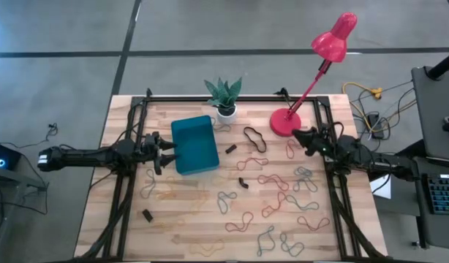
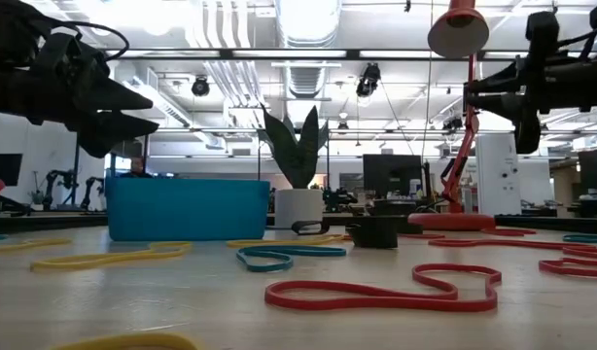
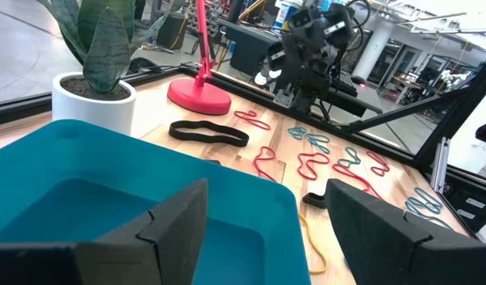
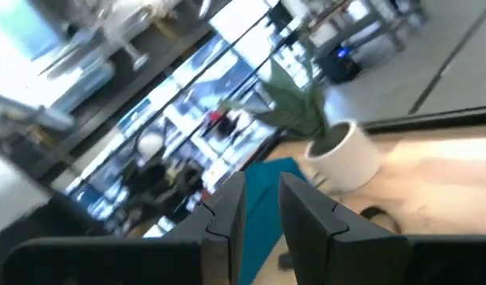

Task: Pick and place rubber bands into bin
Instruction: Put the black rubber band into the blue bin

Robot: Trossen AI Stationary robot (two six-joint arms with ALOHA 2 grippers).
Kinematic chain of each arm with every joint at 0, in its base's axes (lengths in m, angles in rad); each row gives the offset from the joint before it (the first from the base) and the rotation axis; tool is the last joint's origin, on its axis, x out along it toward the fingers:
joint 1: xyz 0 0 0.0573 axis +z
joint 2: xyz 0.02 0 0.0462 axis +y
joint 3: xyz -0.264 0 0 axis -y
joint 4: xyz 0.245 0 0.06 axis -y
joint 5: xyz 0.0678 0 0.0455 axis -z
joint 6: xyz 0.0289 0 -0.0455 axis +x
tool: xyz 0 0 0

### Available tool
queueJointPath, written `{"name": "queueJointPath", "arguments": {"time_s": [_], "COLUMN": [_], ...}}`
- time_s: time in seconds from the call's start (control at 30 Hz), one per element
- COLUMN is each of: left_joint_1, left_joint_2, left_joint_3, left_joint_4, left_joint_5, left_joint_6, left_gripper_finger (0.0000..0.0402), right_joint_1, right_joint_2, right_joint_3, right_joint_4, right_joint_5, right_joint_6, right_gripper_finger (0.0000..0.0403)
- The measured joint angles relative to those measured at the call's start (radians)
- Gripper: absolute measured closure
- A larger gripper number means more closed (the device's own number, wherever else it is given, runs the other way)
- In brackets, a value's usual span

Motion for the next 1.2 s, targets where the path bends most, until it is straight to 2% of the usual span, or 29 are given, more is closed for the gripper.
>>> {"name": "queueJointPath", "arguments": {"time_s": [0.17,0.3,0.33,0.4,0.5,0.67,0.73,0.93,1.07,1.2], "left_joint_1": [0.0,0.0,0.0,0.0,0.0,0.0,0.0,0.0,0.0,0.0], "left_joint_2": [0.0,0.0,0.0,0.0,0.0,0.0,0.0,0.0,0.0,0.0], "left_joint_3": [0.0,0.0,0.0,0.0,0.0,0.0,0.0,0.0,0.0,0.0], "left_joint_4": [0.0,0.0,0.0,0.0,0.0,0.0,0.001,0.001,0.001,0.001], "left_joint_5": [0.0,0.0,0.0,0.0,0.0,0.0,0.0,0.0,0.0,0.0], "left_joint_6": [0.0,0.0,0.0,0.0,0.0,0.0,0.0,0.0,0.0,0.0], "left_gripper_finger": [0.0162,0.0162,0.0162,0.0162,0.0162,0.0162,0.0162,0.0162,0.0162,0.0162], "right_joint_1": [0.0,0.017,0.021,0.033,0.055,0.042,0.019,-0.032,-0.059,-0.067], "right_joint_2": [0.021,0.125,0.172,0.275,0.47,0.817,0.95,1.29,1.483,1.61], "right_joint_3": [0.0,0.004,0.02,0.078,0.231,0.531,0.641,0.892,1.028,1.114], "right_joint_4": [0.166,0.393,0.4,0.308,0.036,-0.512,-0.67,-0.758,-0.88,-0.886], "right_joint_5": [0.011,-0.086,-0.116,-0.171,-0.188,-0.104,-0.098,-0.253,-0.26,-0.272], "right_joint_6": [0.294,0.268,0.263,0.256,0.196,0.133,0.143,0.063,-0.048,-0.176], "right_gripper_finger": [0.0335,0.0335,0.0335,0.0335,0.0335,0.0335,0.0334,0.0297,0.0244,0.0202]}}
